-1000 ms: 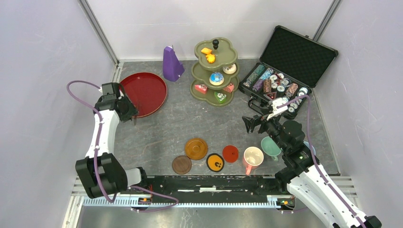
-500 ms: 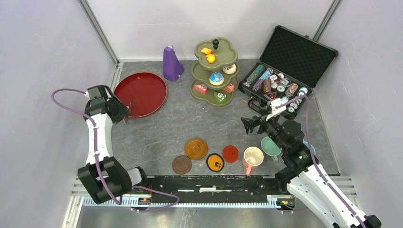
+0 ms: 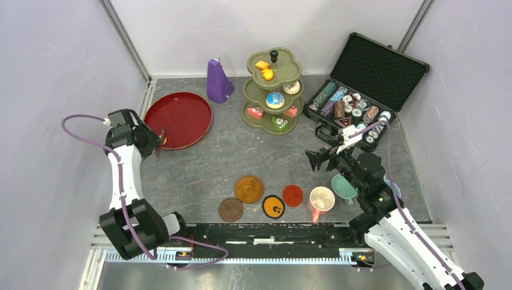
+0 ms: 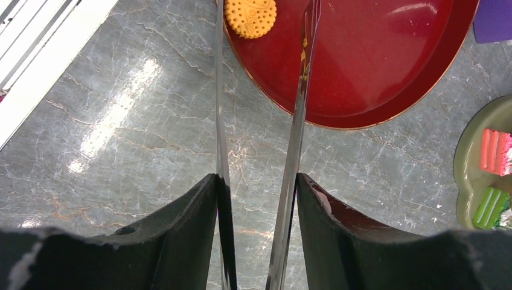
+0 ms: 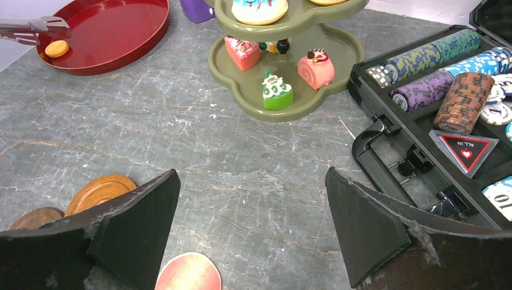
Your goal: Serve the afternoon tea
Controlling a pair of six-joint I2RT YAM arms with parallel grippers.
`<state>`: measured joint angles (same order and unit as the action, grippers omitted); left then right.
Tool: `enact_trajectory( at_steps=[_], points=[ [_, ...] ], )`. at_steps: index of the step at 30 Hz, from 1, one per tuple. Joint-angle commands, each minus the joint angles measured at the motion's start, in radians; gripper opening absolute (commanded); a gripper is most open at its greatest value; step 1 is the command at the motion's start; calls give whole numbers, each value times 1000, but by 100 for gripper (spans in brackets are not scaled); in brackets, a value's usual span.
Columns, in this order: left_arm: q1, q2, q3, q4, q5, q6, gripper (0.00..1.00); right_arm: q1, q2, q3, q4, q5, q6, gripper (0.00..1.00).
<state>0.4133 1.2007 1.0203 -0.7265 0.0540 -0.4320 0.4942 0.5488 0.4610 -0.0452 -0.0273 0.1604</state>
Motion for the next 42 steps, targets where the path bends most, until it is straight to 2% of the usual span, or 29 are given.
enact_trajectory(
  at_steps=[1,6,13,25,33,42],
  points=[
    [7,19,-7,26,16,-53,56,-3,-6,-10,37,-11,7,98],
    [8,14,-21,-10,-1,-38,56,-3,-6,-14,38,-11,8,98],
    [-21,51,-23,-6,74,-35,53,-3,2,-28,88,-25,25,98],
    [-152,82,26,30,118,-70,53,-3,-2,-33,84,-23,37,98],
    [-156,11,41,-19,-12,-53,55,-3,-7,-29,77,-25,38,98],
    [-156,37,11,-4,-17,-49,53,-3,-4,-27,79,-29,37,98]
  ],
)
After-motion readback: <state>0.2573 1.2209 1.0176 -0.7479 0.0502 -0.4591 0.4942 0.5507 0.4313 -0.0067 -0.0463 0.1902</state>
